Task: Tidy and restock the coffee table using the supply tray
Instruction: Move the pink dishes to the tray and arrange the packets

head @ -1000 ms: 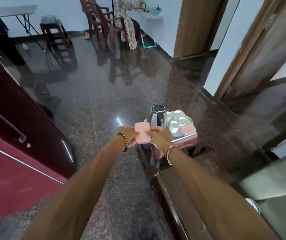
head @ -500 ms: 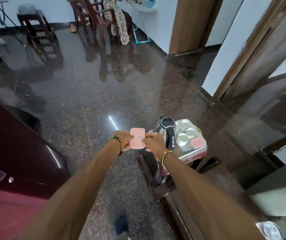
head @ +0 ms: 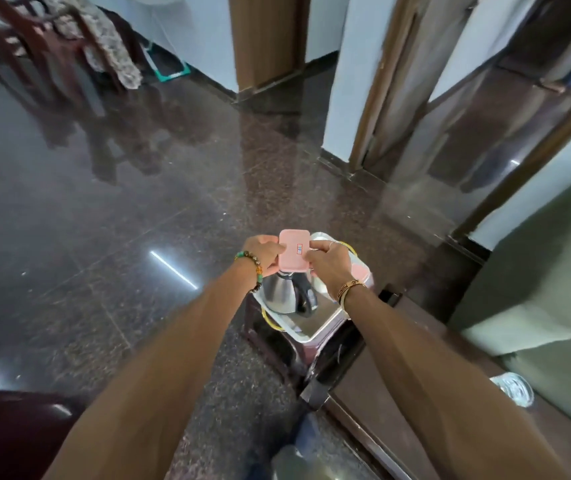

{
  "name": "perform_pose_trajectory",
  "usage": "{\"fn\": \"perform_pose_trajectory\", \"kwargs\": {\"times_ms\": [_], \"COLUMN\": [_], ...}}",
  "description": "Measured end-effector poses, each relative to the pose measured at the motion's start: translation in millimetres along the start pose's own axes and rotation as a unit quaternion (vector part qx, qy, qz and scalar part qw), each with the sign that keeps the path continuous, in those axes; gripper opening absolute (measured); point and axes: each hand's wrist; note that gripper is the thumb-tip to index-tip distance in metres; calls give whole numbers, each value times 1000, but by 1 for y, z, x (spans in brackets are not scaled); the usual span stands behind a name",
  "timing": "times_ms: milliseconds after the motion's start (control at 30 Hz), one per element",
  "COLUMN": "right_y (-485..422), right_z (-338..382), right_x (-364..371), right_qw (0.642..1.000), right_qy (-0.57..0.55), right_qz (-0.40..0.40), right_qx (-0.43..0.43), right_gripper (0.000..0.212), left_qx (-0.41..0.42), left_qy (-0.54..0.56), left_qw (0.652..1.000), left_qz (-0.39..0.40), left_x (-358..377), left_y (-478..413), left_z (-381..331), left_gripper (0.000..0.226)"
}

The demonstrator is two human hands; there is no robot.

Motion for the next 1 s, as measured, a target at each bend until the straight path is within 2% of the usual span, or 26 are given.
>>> {"fn": "perform_pose_trajectory", "kwargs": {"times_ms": [167, 300, 467, 767, 867, 1000], "right_y": [-36, -65, -96, -134, -144, -156], "right_z": [-32, -57, -84, -150, -178, -204], "right_x": [-45, -75, -101, -100, -88, -77], "right_qw": [998, 991, 983, 956, 948, 940], "right_qy": [-4, 1, -12, 9, 12, 6], "right_qz": [-51, -93, -126, -183, -183, -179], "right_qx": [48, 99, 136, 229, 258, 291], "right_gripper": [26, 41, 39, 43, 39, 40], "left_qx": [-20, -33, -49, -92, -97, -117], "left_qy": [-65, -131, -161, -253, -285, -335], "left_qw": [997, 988, 979, 953, 943, 925], "left_qz": [43, 73, 113, 136, 140, 138], "left_x": [63, 111, 157, 206, 211, 217], "left_y": [-42, -74, -117, -210, -237, -276], "left_z": [-13, -23, -26, 5, 21, 37], "left_gripper": [38, 34, 26, 28, 39, 40]}}
Point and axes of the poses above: each hand's wrist, its own y-axis away from the middle knuckle, its own x-axis out of the palm, z = x × y, and after that the axes turned 10 degrees about -x, right-handed
